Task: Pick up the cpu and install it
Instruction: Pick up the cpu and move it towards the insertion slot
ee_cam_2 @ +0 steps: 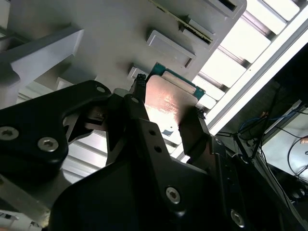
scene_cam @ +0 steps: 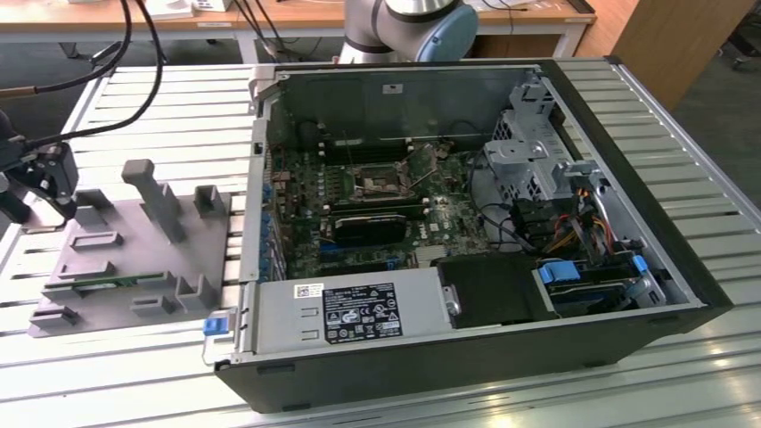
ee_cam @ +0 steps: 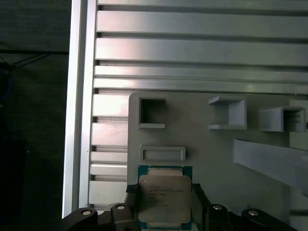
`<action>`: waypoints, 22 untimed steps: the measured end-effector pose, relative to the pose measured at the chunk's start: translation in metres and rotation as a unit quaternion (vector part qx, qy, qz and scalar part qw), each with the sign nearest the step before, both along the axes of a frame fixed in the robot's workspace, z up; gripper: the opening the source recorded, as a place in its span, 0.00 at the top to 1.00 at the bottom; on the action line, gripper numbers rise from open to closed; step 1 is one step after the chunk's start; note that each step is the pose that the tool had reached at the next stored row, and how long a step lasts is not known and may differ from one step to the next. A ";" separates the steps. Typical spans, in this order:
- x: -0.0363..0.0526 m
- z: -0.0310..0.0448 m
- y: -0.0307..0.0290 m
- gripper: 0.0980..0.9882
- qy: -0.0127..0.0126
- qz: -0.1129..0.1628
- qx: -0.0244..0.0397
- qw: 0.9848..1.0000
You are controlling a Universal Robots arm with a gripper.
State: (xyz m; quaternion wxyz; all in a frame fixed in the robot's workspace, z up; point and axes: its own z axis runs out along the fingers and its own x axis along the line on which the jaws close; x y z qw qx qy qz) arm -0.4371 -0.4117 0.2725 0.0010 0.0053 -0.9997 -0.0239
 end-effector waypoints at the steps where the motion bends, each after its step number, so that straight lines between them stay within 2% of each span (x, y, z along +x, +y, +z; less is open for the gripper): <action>1: 0.0000 0.0015 0.0000 0.52 0.000 0.000 0.000 1.000; 11: 0.0000 0.0142 0.0001 0.52 0.000 0.000 0.000 1.000; 22: 0.0000 0.0222 0.0002 0.52 0.000 0.000 0.000 1.000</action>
